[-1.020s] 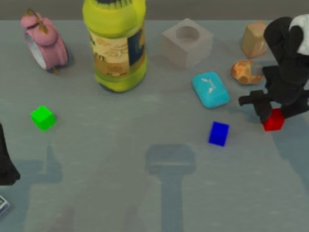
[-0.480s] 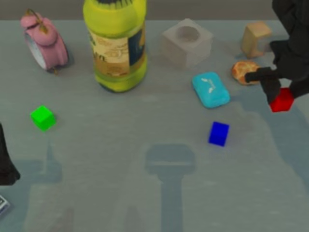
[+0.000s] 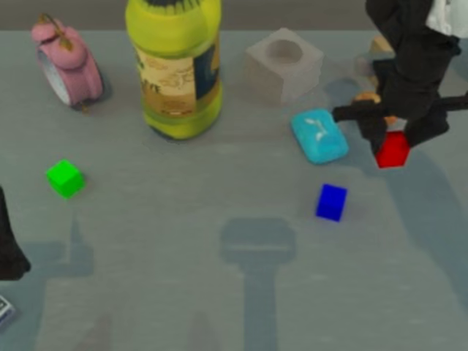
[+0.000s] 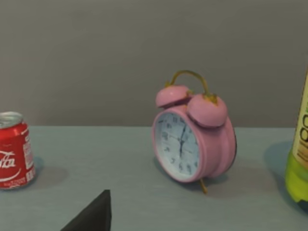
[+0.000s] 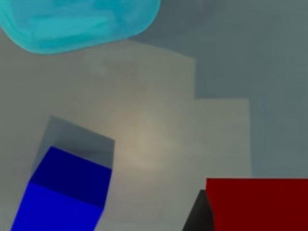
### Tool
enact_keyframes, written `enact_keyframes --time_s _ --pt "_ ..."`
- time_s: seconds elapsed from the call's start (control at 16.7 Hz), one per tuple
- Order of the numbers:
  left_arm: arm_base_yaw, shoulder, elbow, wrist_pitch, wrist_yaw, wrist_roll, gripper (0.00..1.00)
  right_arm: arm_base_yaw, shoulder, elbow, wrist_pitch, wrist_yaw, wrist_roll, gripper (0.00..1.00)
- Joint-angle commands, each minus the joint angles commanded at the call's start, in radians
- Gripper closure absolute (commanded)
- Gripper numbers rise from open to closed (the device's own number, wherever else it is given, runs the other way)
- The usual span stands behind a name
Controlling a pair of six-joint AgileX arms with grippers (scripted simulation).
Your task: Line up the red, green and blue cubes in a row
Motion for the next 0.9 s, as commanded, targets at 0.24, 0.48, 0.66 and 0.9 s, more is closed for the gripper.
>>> enact_keyframes --time_s 0.24,0.48,0.66,0.9 --pt "0.000 0.000 0.000 0.000 0.000 0.000 0.00 0.212 0.119 0.219 -0.111 0.008 0.264 1.00" --pt "0.000 0.000 0.000 0.000 0.000 0.000 0.00 0.447 0.230 0.434 -0.222 0.016 0.554 1.00" --pt "0.000 0.000 0.000 0.000 0.000 0.000 0.00 0.567 0.276 0.547 -0.272 0.023 0.679 1.00" --pt "0.000 0.000 0.000 0.000 0.000 0.000 0.00 0.598 0.286 0.578 -0.285 0.026 0.710 1.00"
